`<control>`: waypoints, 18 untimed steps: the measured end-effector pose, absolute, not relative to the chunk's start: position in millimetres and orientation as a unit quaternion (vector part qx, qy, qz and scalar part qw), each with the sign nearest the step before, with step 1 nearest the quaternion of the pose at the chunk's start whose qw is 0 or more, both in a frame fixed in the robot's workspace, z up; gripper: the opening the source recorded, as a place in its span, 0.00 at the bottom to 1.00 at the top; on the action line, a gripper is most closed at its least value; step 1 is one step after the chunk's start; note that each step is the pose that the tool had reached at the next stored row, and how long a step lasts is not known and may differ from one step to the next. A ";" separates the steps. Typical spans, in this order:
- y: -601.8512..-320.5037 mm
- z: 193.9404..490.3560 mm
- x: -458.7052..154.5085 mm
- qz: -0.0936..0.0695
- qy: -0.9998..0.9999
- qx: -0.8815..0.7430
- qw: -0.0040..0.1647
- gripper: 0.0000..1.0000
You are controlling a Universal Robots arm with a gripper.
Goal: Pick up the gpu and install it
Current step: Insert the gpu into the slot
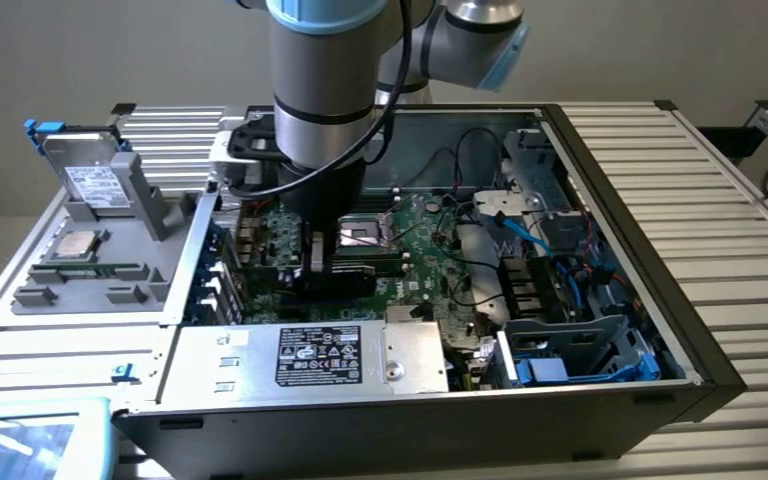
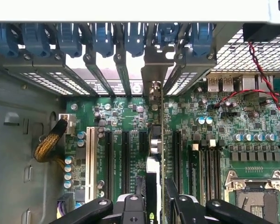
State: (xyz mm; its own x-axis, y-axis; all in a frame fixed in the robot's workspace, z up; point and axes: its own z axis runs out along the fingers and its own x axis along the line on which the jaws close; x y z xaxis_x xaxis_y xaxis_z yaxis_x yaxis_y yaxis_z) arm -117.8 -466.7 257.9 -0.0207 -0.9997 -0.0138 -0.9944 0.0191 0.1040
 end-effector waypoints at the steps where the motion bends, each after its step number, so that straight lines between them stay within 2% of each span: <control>1: -466.9 258.1 -117.9 -0.042 -0.713 0.699 0.033 0.27; 5: -466.6 257.9 -117.8 -0.043 -0.713 0.699 0.033 0.27; 10: -465.6 258.4 -117.5 -0.051 -0.713 0.698 0.043 0.27; 18: -465.6 258.9 -113.6 -0.051 -0.713 0.698 0.043 0.27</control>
